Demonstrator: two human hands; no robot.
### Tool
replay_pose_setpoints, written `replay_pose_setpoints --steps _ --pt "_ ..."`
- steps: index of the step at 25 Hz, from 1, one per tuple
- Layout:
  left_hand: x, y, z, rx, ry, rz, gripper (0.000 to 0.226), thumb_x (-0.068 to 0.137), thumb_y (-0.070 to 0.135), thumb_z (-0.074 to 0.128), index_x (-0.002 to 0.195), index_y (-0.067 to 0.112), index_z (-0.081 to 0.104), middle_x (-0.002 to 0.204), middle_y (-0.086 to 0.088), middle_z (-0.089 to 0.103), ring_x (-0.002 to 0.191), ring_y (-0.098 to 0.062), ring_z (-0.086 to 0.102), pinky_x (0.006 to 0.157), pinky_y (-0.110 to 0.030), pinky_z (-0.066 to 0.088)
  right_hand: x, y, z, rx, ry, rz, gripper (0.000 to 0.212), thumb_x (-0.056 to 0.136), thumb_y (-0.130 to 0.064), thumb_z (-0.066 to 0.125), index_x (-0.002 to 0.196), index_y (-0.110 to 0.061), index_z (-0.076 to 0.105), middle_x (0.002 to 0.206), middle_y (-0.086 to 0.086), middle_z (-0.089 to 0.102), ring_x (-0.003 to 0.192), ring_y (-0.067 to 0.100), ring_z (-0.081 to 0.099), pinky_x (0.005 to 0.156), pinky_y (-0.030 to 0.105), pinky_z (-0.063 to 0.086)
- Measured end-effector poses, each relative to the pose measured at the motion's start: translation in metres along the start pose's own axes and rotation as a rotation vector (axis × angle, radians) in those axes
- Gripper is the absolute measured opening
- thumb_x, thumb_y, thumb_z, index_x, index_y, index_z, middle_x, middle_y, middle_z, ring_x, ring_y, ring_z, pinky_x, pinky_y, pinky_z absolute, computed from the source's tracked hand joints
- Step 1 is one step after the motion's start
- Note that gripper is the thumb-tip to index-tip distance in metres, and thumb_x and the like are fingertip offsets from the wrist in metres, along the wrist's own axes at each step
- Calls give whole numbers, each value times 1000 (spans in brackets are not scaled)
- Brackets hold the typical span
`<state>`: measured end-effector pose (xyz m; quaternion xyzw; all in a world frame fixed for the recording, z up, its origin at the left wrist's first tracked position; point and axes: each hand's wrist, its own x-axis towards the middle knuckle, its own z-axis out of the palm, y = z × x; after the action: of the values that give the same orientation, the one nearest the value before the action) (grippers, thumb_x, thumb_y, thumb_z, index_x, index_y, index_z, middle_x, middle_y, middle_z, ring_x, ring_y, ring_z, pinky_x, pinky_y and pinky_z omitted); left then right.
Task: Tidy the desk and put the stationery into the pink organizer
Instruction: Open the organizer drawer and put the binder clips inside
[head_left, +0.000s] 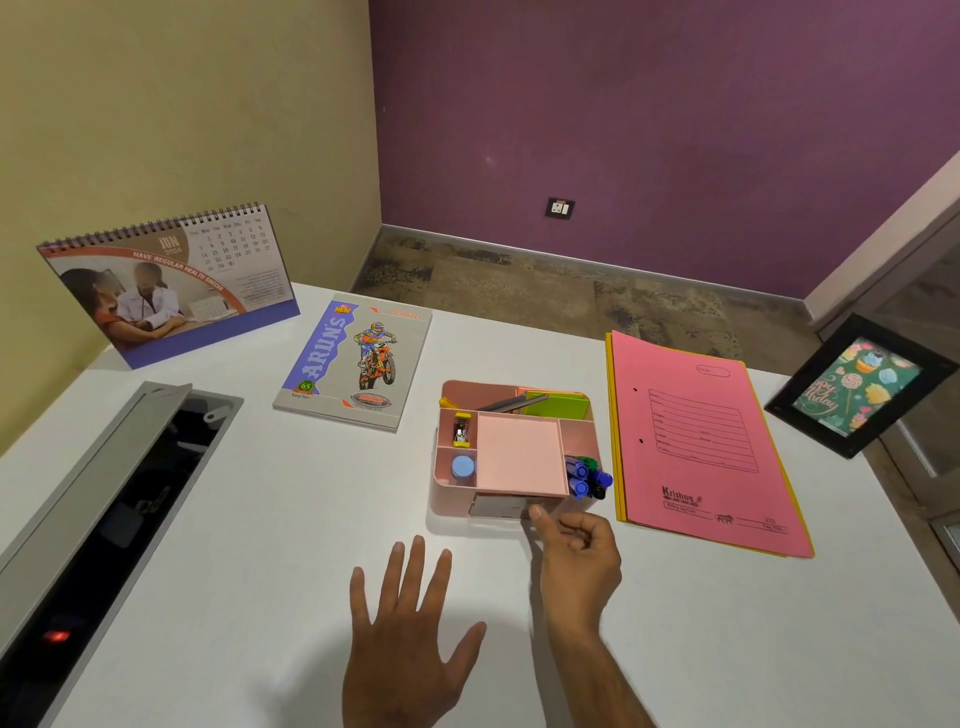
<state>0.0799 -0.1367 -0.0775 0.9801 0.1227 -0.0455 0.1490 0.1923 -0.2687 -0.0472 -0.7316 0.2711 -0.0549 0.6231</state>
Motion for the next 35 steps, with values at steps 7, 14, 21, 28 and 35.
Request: replay_pose_setpoints --steps 7,14,21,28,35 --pt "-1 -3 7 -58 59 14 88 80 82 26 138 23 56 147 -6 49 136 -30 46 108 -69 31 8 6 -3 -39 24 -38 26 72 -22 86 80 -16 62 72 -1 66 65 17 61 55 19 45" --pt "47 6 -5 -1115 395 -325 76 77 75 55 144 47 32 152 14 37 141 -7 34 115 -53 34 31 4 -15 369 -85 47 59 78 -63 59 129 -32 57 131 -5 60 118 14 54 99 35 43" --pt "91 33 -13 -1448 276 -342 61 74 86 47 130 61 44 138 21 55 130 -10 51 106 -45 46 29 13 1 341 -250 146 56 61 -93 47 105 -62 63 107 -28 70 104 -10 60 89 19 37" --pt "96 48 -24 -1432 262 -308 76 71 87 51 138 55 40 132 17 60 124 -15 57 100 -49 52 29 15 -2 291 -263 130 84 58 -96 47 133 -56 44 145 -11 48 136 13 41 99 18 44" --pt "164 62 -68 -1341 274 -183 79 77 80 37 145 38 40 137 14 55 122 -4 51 86 -6 37 80 -26 21 331 -290 -63 79 70 -89 48 139 -53 39 151 -11 40 139 14 37 116 53 26"
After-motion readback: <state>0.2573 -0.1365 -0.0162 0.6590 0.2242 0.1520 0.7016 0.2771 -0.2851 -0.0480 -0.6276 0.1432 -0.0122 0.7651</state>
